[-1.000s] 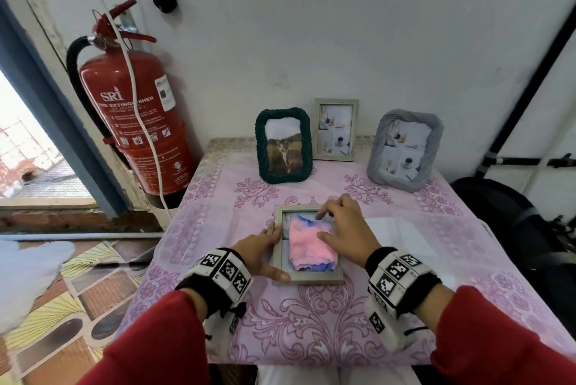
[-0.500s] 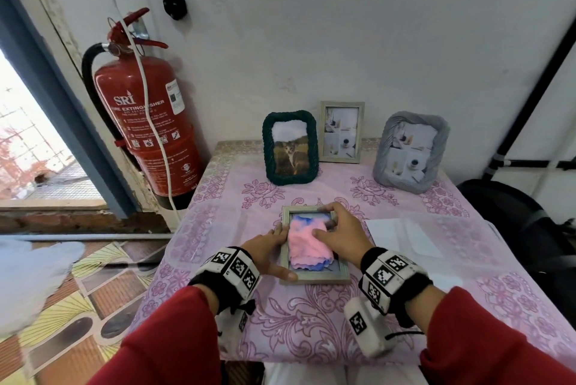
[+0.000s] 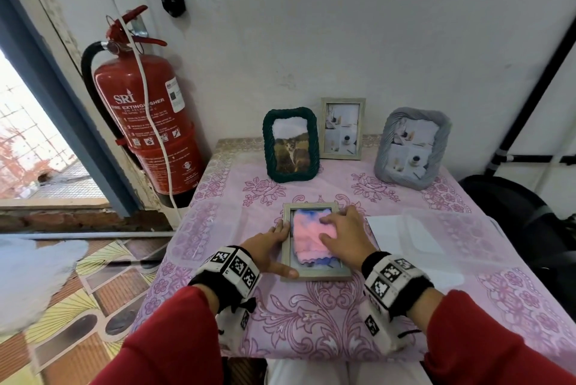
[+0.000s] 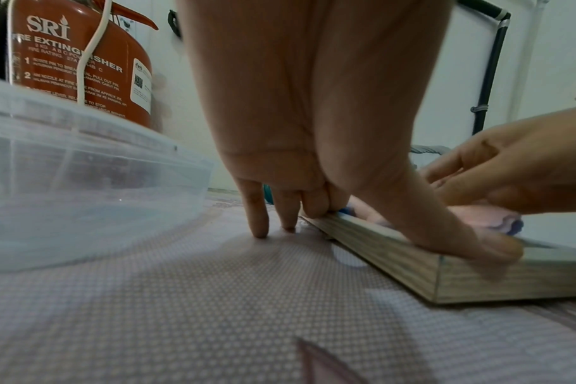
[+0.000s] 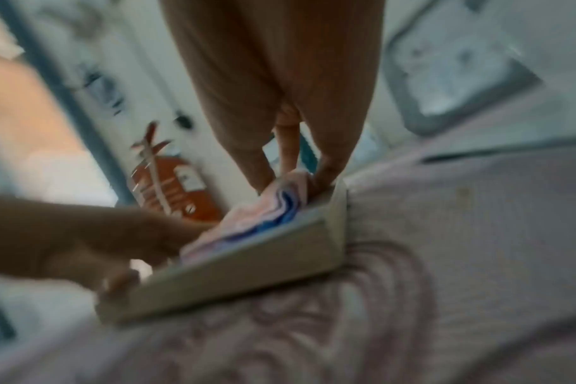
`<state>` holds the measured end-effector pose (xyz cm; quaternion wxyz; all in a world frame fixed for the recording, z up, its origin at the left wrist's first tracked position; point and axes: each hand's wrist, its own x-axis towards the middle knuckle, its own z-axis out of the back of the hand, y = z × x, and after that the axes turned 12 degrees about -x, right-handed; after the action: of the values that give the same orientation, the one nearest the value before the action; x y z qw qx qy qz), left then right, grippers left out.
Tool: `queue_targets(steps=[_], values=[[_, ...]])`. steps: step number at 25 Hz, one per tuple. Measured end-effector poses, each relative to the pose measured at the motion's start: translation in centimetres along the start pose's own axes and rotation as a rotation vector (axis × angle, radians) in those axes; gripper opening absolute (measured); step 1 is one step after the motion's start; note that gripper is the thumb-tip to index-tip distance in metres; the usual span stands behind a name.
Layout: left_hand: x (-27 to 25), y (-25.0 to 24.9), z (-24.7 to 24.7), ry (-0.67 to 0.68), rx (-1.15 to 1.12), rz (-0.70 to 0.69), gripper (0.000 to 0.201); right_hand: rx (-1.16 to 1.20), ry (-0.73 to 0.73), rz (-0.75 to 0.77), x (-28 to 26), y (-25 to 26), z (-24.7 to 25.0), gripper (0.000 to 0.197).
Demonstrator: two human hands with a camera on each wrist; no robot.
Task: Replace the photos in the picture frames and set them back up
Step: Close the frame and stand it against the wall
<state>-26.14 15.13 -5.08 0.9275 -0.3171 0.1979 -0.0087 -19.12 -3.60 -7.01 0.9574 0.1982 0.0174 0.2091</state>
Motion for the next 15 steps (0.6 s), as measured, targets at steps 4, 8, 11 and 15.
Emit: queue_targets(steps=[4, 8, 11, 15], values=[[0.0, 0.0, 0.0, 0.008, -0.024, 0.010, 0.106, -0.312, -0.010, 0.114, -0.3, 0.4, 0.1, 0.038], [-0.1, -0.1, 0.0, 0.003, -0.033, 0.001, 0.105, 0.018, 0.102, 0.105, 0.0, 1.1, 0.6, 0.023], [-0.1, -0.1, 0.0, -0.005, -0.035, 0.004, 0.105, 0.087, 0.078, 0.086, 0.3, 0.3, 1.2, 0.025], [-0.3, -0.2, -0.1, 0.008, -0.039, 0.002, 0.105, 0.125, 0.029, 0.032, -0.1, -1.3, 1.2, 0.030]])
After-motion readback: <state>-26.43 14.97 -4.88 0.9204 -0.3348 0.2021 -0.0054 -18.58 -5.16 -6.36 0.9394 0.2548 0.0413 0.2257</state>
